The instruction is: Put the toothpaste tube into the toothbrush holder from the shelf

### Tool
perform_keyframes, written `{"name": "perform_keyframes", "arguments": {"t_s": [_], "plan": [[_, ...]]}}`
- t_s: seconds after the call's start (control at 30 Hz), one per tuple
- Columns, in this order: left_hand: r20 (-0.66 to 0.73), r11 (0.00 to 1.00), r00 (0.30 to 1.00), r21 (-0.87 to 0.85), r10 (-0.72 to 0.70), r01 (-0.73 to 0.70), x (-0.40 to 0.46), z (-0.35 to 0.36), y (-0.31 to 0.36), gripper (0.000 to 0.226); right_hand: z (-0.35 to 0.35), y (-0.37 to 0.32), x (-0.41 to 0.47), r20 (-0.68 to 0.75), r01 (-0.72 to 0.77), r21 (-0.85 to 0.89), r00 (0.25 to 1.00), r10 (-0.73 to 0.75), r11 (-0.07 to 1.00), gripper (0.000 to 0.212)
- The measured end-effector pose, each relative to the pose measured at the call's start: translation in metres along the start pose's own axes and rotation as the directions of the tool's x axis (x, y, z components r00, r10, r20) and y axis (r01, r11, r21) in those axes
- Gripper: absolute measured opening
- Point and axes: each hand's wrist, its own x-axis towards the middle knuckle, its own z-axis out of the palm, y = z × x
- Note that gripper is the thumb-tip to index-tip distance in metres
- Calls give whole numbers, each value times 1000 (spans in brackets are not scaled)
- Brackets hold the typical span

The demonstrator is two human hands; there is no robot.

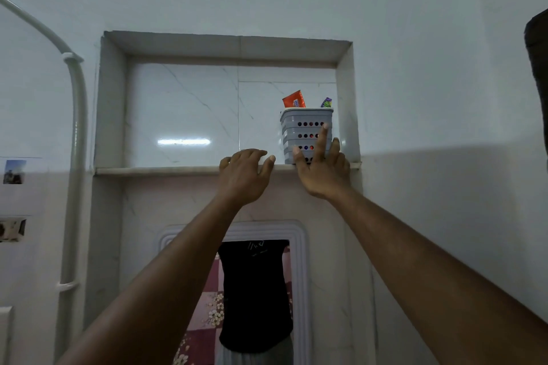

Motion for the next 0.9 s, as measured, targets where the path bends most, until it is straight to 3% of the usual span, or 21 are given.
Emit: {"name": "perform_keyframes", "arguments": {"t_s": [0.1, 0.23, 0.4, 0.6, 0.9], "plan": [[27, 1000, 1000, -16, 3, -2, -6, -6, -1, 61, -3, 0, -7, -7, 17, 54, 1000, -17, 998, 99], [-2, 993, 1000, -114, 1, -1, -22, -20, 3, 58, -9, 1, -28, -161, 84, 164, 985, -57, 983, 97], [-15, 981, 1000, -194, -7, 4, -50, -45, 20, 55, -32, -2, -61, -370, 151, 293, 929, -34, 944, 66], [-9, 982, 1000, -187, 1, -3, -97, -71, 47, 54, -55, 3, -106, -389, 241, 428, 919, -64, 871, 30], [77, 998, 996, -56, -36, 40, -169, -112, 62, 58, -72, -9, -181, -252, 234, 440, 959, -131, 867, 32]]}}
